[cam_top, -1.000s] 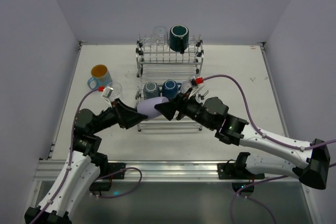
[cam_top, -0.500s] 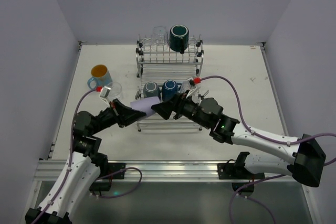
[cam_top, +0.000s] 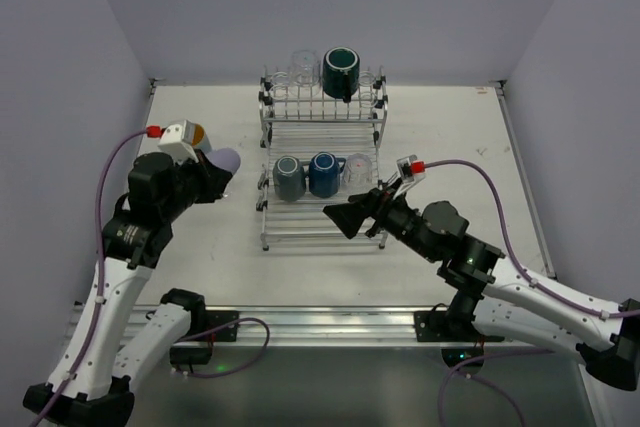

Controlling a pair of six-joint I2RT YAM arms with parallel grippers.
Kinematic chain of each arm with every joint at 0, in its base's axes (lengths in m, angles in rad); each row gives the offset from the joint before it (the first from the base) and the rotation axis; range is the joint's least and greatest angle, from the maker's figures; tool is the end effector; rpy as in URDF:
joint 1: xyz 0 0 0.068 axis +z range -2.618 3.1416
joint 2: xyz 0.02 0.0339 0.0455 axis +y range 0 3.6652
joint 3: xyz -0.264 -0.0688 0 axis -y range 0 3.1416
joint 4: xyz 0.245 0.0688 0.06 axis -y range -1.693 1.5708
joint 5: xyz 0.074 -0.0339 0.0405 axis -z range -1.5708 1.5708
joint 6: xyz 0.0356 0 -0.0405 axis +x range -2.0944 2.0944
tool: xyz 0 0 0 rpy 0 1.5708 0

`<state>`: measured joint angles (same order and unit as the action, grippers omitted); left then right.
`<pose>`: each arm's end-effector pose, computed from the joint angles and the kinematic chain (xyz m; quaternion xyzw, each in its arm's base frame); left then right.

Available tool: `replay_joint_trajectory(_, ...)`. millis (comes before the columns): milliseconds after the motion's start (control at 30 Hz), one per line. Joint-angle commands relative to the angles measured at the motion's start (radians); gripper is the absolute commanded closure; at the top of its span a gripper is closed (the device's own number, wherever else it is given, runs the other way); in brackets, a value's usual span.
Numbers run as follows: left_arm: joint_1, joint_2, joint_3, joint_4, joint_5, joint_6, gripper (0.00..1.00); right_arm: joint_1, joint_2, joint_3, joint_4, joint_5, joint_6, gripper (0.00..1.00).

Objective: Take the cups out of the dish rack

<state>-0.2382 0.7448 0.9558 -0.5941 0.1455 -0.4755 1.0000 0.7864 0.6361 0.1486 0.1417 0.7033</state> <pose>0.1486 -0.0414 0.3616 -0.0575 0.8256 -0.2514 0.5019 0.1090 0.1605 0.3228 -0.0549 0.7056 0.4972 0.5019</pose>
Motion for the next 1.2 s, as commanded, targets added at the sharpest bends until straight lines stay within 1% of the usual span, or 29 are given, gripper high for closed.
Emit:
replay_joint_trajectory(0, -0.001, 0.067, 0.006, -0.222, -0.242, 0.103, 1.00, -0.003, -0.038, 0.050, -0.136, 0.064, -0.103, 0.01)
replay_joint_trajectory(133, -0.001, 0.148, -0.015, -0.269, -0.314, 0.123, 1.00, -0.003, -0.047, 0.074, -0.204, 0.061, -0.163, 0.01)
replay_joint_trajectory(167, -0.001, 0.200, -0.017, -0.280, -0.325, 0.126, 1.00, -0.003, -0.044, 0.083, -0.213, 0.061, -0.172, 0.01)
replay_joint_trajectory(233, 0.000, 0.255, -0.008, -0.289, -0.359, 0.129, 1.00, -0.003, -0.041, 0.085, -0.225, 0.058, -0.186, 0.01)
replay_joint_trajectory(267, 0.000, 0.308, -0.005, -0.283, -0.362, 0.130, 1.00, -0.003, -0.042, 0.082, -0.224, 0.047, -0.191, 0.01)
replay_joint_trajectory(433, 0.008, 0.454, 0.017, -0.227, -0.365, 0.123, 1.00, -0.003, -0.042, 0.074, -0.273, 0.035, -0.217, 0.01)
replay_joint_trajectory(467, 0.011, 0.505, 0.015, -0.220, -0.368, 0.123, 1.00, -0.003, -0.042, 0.070, -0.280, 0.029, -0.218, 0.01)
replay_joint_trajectory(567, 0.026, 0.595, 0.018, -0.208, -0.392, 0.129, 0.98, -0.001, -0.053, 0.054, -0.299, 0.024, -0.226, 0.01)
replay_joint_trajectory(600, 0.031, 0.616, 0.021, -0.204, -0.400, 0.132, 0.94, -0.003, -0.056, 0.051, -0.303, 0.025, -0.228, 0.01)
replay_joint_trajectory(667, 0.037, 0.672, 0.037, -0.202, -0.403, 0.135, 0.91, -0.003, -0.072, 0.040, -0.304, 0.029, -0.229, 0.01)
replay_joint_trajectory(767, 0.039, 0.694, 0.043, -0.199, -0.431, 0.130, 0.72, -0.003, -0.081, 0.031, -0.304, 0.036, -0.232, 0.01)
replay_joint_trajectory(800, 0.039, 0.689, 0.041, -0.196, -0.438, 0.127, 0.64, -0.001, -0.079, 0.031, -0.305, 0.041, -0.232, 0.01)
replay_joint_trajectory(900, 0.042, 0.670, 0.038, -0.196, -0.448, 0.127, 0.52, -0.003, -0.076, 0.030, -0.307, 0.041, -0.234, 0.01)
replay_joint_trajectory(1000, 0.042, 0.631, 0.029, -0.200, -0.442, 0.129, 0.46, -0.001, -0.065, 0.034, -0.310, 0.041, -0.231, 0.01)
replay_joint_trajectory(1167, 0.042, 0.551, 0.018, -0.200, -0.428, 0.136, 0.44, -0.003, -0.059, 0.046, -0.314, 0.059, -0.219, 0.01)
